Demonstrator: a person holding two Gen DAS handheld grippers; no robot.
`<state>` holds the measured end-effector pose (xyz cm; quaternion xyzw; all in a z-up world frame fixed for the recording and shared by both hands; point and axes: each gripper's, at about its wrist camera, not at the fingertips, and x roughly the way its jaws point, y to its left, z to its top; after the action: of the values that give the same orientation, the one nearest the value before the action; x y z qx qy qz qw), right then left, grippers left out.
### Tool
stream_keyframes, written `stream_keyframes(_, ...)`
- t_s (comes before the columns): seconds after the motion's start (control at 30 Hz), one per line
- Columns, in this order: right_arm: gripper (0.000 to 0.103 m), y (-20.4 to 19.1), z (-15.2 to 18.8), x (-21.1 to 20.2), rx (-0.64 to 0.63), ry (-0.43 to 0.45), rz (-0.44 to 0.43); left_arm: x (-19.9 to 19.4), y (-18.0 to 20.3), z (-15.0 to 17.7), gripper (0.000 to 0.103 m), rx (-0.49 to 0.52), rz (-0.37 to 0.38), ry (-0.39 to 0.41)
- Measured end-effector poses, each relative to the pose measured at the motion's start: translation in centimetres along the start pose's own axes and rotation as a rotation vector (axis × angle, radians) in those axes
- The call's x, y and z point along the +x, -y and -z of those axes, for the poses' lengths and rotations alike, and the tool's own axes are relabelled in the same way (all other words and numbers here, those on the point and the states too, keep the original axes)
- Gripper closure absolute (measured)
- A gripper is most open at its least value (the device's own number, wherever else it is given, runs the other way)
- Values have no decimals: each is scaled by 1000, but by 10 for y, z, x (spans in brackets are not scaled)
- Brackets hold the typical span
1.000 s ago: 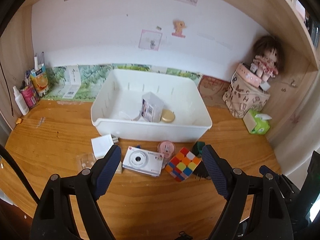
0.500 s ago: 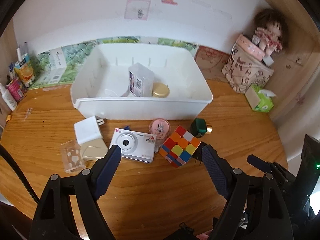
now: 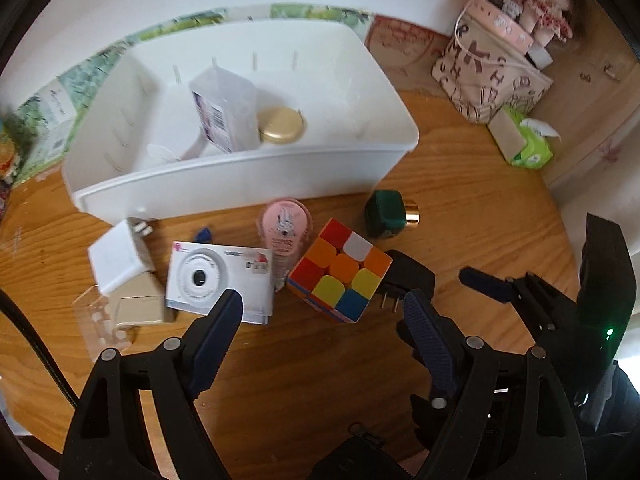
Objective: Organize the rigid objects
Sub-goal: 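Grasp the Rubik's cube with the left tool while the right tool grasps the black charger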
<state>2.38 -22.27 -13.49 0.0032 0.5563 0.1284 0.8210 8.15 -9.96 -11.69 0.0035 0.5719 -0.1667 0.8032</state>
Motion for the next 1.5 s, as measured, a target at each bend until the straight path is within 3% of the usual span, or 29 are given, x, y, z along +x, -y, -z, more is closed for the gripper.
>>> stream_keyframes(0.33, 21, 2, -13, 23, -47, -58, -28, 35, -2, -11, 18, -2, 28, -127)
stream_keyframes(0.7, 21, 2, -16, 36, -103, -103, -68, 57, 5, -15, 18, 7, 43, -190)
stream_keyframes(0.9, 25, 2, -17, 39, -124, -104, -69, 67, 5, -16, 18, -10, 51, -210)
stream_keyframes(1.13, 39, 4, -20, 38, -140, -92, -53, 72, 5, -20, 25, -19, 52, -206)
stream_keyframes(1.5, 40, 6, -18, 35, -137, -94, -51, 71, 1, -21, 26, -30, 66, -198)
